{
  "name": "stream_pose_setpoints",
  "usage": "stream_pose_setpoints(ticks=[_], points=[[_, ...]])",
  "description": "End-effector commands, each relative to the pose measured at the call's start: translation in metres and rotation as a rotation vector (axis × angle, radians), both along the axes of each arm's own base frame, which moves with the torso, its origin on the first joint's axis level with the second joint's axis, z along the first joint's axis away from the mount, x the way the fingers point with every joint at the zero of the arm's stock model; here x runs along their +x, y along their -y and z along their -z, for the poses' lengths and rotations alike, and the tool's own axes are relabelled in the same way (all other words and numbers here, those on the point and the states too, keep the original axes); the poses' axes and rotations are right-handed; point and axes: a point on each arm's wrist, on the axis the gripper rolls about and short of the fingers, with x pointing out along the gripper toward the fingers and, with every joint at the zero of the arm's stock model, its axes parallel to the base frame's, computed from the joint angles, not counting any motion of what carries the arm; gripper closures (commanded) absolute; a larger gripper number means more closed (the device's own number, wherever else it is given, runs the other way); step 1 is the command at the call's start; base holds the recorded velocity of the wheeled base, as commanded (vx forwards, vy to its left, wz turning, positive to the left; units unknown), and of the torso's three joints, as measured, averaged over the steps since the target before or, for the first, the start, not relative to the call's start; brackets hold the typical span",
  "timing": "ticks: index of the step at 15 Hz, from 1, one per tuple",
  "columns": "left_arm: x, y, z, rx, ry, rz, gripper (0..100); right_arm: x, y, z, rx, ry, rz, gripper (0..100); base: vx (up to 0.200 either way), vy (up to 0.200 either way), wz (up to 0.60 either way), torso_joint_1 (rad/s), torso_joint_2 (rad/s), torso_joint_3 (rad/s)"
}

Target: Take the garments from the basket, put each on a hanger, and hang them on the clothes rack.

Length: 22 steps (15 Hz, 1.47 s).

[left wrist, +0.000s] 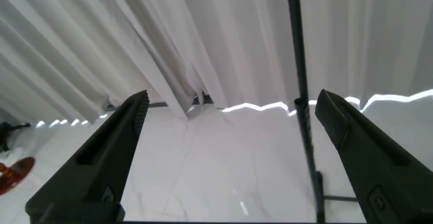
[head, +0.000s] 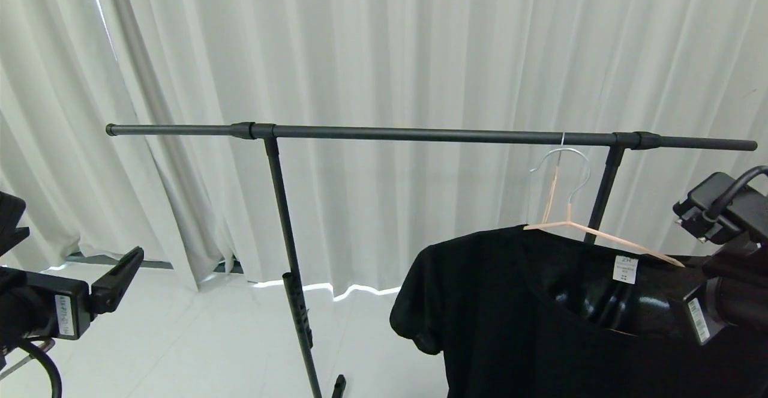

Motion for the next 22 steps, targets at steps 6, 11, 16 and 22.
stream_pose_setpoints(ticks=[6,11,16,22], points=[[-0.007,0.000,0.007,0.065,-0.020,0.016,0,0.080,-0.058,-0.012,0.125,-0.041,0.204,100,0.000,0.000,0.00,0.000,0.00,0.000],[-0.008,-0.001,0.012,0.070,-0.035,0.017,0,0.053,-0.077,-0.023,0.066,-0.169,0.176,100,0.000,0.000,0.00,0.000,0.00,0.000],[-0.008,-0.001,0.016,0.072,-0.052,0.014,0,0.047,-0.095,-0.042,0.163,-0.239,0.255,100,0.000,0.000,0.00,0.000,0.00,0.000],[-0.009,-0.001,0.017,0.069,-0.052,0.014,0,0.080,-0.127,-0.033,0.237,-0.096,0.322,100,0.000,0.000,0.00,0.000,0.00,0.000]])
